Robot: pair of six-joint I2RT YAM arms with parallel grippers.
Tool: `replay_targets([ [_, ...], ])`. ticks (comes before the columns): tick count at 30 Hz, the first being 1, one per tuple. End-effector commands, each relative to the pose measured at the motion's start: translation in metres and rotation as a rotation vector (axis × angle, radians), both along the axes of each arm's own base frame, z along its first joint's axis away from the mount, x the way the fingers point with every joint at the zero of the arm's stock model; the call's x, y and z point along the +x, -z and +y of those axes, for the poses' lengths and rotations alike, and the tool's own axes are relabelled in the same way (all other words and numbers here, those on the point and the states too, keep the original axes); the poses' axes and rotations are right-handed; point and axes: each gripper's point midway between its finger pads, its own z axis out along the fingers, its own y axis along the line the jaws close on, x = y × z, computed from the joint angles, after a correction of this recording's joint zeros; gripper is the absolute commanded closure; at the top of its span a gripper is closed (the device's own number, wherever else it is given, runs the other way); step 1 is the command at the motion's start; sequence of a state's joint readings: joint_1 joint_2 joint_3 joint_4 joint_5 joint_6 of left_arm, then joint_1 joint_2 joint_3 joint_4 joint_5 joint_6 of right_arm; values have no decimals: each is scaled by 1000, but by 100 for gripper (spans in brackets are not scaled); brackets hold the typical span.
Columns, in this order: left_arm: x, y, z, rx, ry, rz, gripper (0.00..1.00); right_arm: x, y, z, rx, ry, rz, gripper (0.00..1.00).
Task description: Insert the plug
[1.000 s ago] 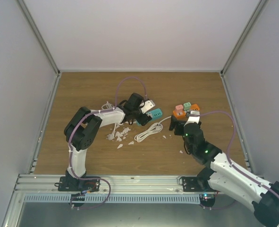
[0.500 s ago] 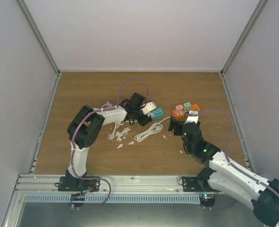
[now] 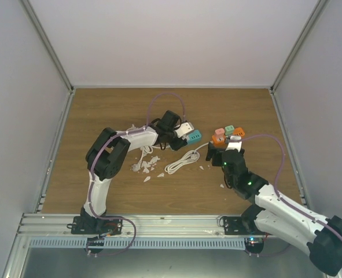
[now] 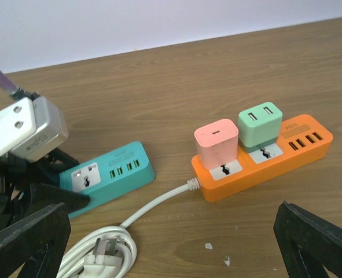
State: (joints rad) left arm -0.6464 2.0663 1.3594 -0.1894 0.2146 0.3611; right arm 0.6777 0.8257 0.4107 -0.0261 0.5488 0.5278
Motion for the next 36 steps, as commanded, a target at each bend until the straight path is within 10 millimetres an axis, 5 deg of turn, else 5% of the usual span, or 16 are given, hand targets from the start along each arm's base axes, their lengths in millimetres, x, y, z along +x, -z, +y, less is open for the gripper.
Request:
replay_targets([
  [1, 19, 0, -5, 34, 6, -42, 57, 4, -5, -3, -4, 23, -19, 0],
  [17, 90, -26, -32, 18, 70, -109, 50, 3, -6, -3, 4, 18, -23, 0],
  [21, 96, -34, -33, 11, 56, -124, 33, 2, -7, -4, 8, 22, -27, 0],
  [24, 101, -58, -30, -16, 33, -180, 2, 2, -8, -5, 9, 29, -31, 0],
  [29, 93, -129, -30, -143, 53, -315, 1, -3, -12, -21, 35, 105, -51, 0],
  [33, 56, -189, -38, -313, 175, -389, 1, -17, -30, -46, 112, 185, -149, 0],
  [36, 23, -207, -49, -372, 266, -422, 1, -34, -38, -76, 180, 304, -210, 0],
])
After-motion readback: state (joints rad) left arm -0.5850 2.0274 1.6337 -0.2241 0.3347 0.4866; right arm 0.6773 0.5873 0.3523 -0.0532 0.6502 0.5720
